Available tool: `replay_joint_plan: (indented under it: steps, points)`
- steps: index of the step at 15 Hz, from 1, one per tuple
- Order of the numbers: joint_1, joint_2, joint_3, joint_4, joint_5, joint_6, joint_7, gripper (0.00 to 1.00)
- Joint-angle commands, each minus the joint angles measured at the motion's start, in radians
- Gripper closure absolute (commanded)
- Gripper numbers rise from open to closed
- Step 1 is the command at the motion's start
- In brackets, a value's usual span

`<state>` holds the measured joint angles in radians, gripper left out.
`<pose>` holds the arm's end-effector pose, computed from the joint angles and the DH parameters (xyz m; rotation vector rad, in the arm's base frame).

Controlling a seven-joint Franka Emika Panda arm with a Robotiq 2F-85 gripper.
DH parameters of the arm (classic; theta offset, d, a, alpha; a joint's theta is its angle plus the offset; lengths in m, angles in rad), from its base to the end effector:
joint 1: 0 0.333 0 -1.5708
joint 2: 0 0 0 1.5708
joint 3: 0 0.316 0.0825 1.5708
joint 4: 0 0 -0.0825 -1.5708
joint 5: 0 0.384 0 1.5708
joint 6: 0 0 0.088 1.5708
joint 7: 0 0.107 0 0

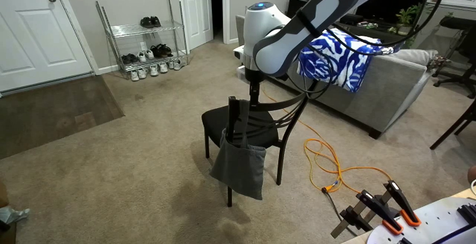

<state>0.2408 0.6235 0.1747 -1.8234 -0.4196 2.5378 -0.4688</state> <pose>0.6038 0.2625 0.2059 2.4751 1.6580 0.1586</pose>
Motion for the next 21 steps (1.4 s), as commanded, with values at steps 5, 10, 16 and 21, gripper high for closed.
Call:
replay_joint_plan:
  steps: [5, 10, 16, 21]
  points:
    - [-0.001, 0.115, 0.027, 0.16, 0.016, 0.001, -0.038, 0.0]
    - [0.003, 0.154, 0.052, 0.203, 0.021, 0.009, -0.05, 0.0]
    - [-0.002, 0.135, 0.065, 0.192, 0.038, -0.003, -0.036, 0.0]
    - [-0.011, 0.106, 0.08, 0.149, 0.069, 0.001, -0.031, 0.0]
